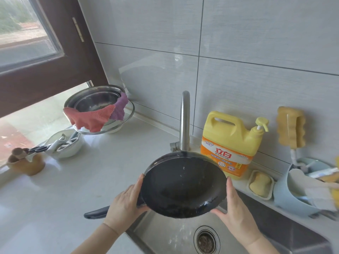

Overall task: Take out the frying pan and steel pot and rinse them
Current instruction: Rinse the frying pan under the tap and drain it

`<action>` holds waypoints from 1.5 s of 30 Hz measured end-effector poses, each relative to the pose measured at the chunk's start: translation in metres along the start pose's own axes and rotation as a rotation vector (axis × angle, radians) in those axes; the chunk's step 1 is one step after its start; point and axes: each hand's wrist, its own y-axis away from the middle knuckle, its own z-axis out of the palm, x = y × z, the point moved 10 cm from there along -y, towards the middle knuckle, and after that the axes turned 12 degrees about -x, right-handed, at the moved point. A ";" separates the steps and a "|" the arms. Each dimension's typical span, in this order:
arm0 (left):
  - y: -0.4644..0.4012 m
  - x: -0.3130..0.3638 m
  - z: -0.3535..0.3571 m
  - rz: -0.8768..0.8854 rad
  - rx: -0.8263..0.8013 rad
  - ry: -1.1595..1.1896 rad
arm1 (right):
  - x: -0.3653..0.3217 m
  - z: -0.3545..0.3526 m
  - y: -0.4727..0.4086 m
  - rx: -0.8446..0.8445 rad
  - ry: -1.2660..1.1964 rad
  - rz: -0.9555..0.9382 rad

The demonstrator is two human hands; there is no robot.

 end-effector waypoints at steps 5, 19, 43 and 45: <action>-0.019 0.055 -0.003 0.189 0.055 0.034 | 0.029 -0.033 0.036 0.126 -0.021 0.071; -0.028 0.164 -0.032 0.490 0.152 0.138 | 0.061 -0.120 0.125 0.274 -0.024 0.375; -0.025 0.089 -0.019 0.326 0.104 0.148 | 0.036 -0.079 0.073 0.177 -0.009 0.266; -0.022 0.076 -0.019 0.282 0.106 0.143 | 0.030 -0.069 0.064 0.112 -0.006 0.280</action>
